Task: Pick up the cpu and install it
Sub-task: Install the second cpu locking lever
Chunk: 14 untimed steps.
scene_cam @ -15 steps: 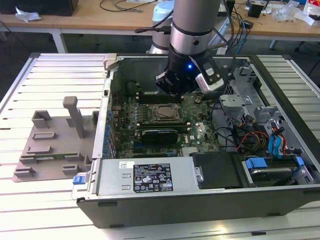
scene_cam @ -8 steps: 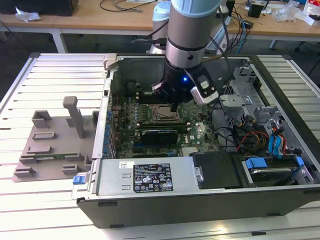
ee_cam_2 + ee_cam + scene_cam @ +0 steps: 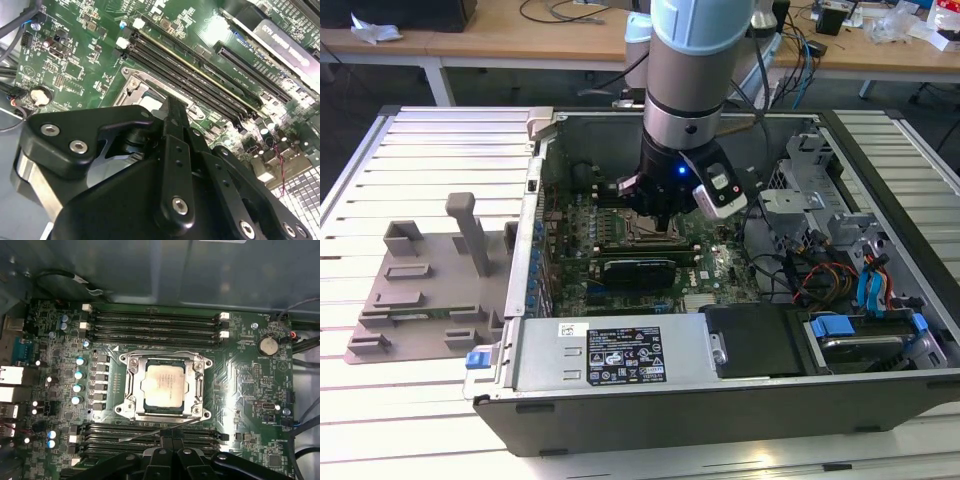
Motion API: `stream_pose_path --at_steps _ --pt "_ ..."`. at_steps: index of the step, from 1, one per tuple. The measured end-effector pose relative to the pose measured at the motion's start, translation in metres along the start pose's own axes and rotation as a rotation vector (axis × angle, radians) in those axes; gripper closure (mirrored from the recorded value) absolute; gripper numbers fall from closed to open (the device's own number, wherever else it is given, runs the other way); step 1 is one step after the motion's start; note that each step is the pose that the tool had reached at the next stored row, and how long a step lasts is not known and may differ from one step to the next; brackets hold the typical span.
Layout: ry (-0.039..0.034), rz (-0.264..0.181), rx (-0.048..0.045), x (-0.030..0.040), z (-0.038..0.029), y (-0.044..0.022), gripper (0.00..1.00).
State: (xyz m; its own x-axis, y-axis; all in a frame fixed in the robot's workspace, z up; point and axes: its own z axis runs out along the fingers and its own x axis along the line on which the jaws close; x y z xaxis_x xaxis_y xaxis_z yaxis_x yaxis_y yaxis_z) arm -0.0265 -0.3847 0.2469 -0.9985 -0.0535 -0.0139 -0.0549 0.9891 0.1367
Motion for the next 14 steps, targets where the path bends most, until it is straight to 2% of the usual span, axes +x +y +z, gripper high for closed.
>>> stream_pose_path --at_steps 14 --pt "0.0001 0.0 0.0001 0.0036 0.0192 -0.0026 0.89"
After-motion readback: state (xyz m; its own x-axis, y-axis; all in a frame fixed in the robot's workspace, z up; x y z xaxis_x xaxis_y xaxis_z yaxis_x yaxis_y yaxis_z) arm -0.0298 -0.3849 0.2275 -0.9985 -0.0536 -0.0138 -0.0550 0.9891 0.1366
